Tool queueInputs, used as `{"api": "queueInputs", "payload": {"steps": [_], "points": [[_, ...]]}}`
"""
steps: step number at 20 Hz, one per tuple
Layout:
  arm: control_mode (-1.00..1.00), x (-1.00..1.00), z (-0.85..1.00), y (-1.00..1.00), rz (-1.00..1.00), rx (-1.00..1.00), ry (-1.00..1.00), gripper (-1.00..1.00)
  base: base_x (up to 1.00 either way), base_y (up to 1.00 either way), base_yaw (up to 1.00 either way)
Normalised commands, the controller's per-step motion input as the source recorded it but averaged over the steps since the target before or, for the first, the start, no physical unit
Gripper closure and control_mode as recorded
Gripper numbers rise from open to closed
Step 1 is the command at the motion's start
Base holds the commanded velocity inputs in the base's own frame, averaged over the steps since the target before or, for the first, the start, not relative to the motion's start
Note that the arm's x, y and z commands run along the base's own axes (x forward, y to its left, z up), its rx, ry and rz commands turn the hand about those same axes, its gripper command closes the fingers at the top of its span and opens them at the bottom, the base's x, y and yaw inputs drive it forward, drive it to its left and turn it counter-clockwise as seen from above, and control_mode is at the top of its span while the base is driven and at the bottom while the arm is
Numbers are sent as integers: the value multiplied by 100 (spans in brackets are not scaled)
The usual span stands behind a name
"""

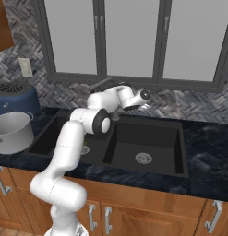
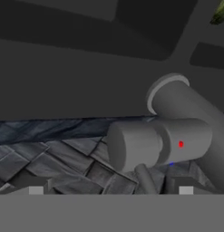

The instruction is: Dump the squash from the pot into the sink. Then turn on the water and wash the squash. Then turn off the water and put the squash back in the pot.

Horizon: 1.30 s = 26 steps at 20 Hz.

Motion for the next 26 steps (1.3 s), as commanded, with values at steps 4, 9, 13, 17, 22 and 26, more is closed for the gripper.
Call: {"api": "queueInputs", "payload": {"steps": [4,9,13,17,22,26], "points": [[-100,22,0,2,-3,0,4,100,0,0,0],[-100,17,0,0,-4,1,4,100,0,0,0],[-100,1,0,0,-10,3,2,100,0,0,0],[-100,0,0,-15,-20,8,4,100,0,0,0],[-100,-2,0,-33,-30,10,5,100,0,0,0],[-100,-4,0,-45,-35,10,4,100,0,0,0]]}}
